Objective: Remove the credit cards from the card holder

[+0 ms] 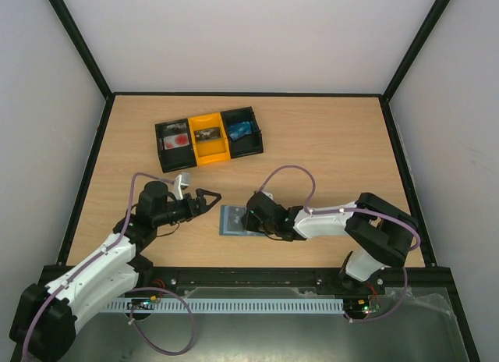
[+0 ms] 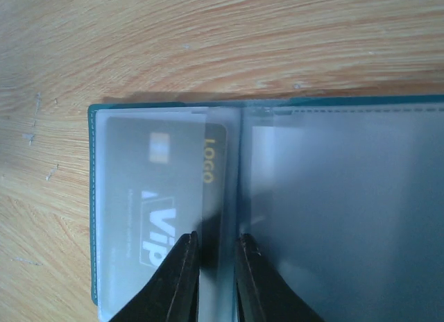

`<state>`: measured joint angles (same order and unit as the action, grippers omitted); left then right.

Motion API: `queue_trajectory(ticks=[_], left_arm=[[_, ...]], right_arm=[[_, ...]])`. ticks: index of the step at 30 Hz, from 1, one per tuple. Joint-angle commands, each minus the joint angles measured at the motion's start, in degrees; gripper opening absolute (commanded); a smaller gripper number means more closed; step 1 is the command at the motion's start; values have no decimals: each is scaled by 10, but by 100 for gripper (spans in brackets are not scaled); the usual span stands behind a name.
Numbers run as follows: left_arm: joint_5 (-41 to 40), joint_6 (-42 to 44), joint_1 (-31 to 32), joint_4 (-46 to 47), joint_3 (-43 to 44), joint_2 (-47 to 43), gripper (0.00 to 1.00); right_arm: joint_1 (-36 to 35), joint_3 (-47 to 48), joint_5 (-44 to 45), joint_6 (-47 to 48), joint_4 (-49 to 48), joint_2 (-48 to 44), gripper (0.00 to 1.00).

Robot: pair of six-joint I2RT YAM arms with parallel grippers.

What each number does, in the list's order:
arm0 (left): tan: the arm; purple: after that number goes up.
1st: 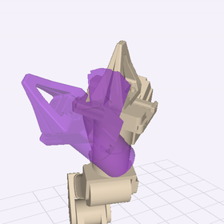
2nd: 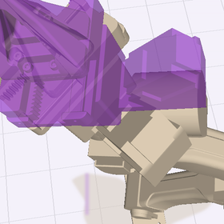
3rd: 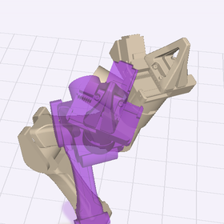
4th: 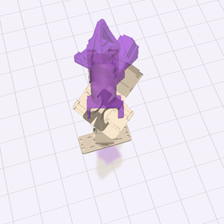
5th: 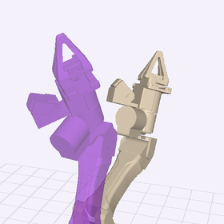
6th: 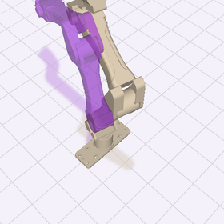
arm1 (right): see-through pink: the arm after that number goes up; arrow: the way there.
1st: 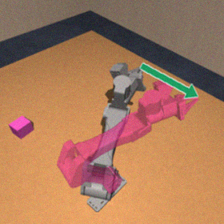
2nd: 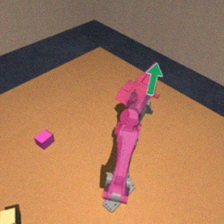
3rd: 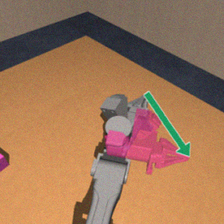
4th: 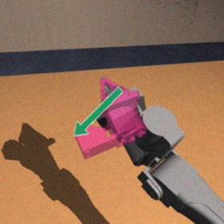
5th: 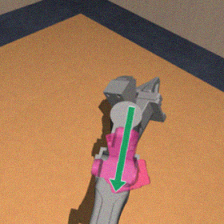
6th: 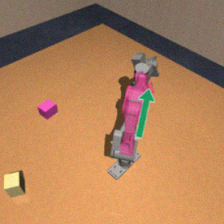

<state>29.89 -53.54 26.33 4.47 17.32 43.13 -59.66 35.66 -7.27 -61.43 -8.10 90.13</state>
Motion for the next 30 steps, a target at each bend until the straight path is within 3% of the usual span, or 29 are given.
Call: queue_trajectory(ticks=[1,7,11,16,30], left_arm=[[28,-28,-2,90,-25,42,100],[33,-37,14,179,-42,102,100],[32,-25,26,220,-50,154,100],[50,-55,39,340,-82,205,100],[64,-56,54,413,-70,280,100]], right_arm=[[-4,-24,20,8,-11,14,13],[-4,-41,17,15,-34,23,2],[-4,-60,16,16,-58,25,2],[-4,-82,2,12,-103,19,2],[-4,-90,-11,4,-131,30,2]])
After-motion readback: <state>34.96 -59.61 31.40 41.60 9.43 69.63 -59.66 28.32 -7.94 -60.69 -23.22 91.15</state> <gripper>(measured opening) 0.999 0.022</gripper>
